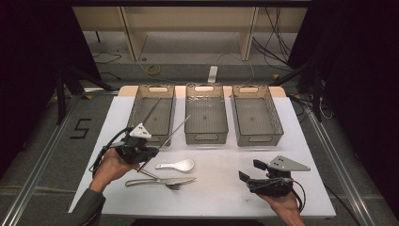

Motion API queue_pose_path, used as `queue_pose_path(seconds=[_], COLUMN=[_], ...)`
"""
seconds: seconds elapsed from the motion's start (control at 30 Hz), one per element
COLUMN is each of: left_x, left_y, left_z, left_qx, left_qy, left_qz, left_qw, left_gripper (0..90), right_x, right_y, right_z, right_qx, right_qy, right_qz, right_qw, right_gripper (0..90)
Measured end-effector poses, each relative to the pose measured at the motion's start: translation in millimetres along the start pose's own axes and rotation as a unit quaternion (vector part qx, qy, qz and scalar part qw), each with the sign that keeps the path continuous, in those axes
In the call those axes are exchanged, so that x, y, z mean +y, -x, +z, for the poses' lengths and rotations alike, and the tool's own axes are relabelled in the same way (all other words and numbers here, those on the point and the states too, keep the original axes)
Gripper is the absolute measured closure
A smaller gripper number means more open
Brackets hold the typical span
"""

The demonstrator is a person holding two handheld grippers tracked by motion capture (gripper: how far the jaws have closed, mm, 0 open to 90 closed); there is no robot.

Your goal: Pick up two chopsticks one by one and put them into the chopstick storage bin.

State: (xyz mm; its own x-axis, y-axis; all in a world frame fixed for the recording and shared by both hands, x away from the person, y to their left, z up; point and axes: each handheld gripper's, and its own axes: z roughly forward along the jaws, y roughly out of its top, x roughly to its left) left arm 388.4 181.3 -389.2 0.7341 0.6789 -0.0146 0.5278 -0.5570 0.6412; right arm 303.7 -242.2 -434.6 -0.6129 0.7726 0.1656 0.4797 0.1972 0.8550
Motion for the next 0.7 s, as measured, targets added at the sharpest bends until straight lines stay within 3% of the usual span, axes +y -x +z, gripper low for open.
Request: queue_pose_path(seconds=[0.4, 0.7], left_x=[25.5, 41.5], left_y=[-34.4, -60.8], left_z=[-4.0, -7.7], left_qx=[0.034, 0.067], left_qy=[0.023, 0.044], left_qz=[-0.038, -0.07], left_qw=[0.9984, 0.9943], left_gripper=[84.6, 84.6], right_x=[-0.6, -0.5], right_y=[0.8, 0.0], right_z=[1.1, 0.6], right_qx=[0.003, 0.002], right_qy=[0.001, 0.001], right_qz=[-0.001, -0.003], right_qw=[1.0, 1.0], right_gripper=[27.3, 27.4])
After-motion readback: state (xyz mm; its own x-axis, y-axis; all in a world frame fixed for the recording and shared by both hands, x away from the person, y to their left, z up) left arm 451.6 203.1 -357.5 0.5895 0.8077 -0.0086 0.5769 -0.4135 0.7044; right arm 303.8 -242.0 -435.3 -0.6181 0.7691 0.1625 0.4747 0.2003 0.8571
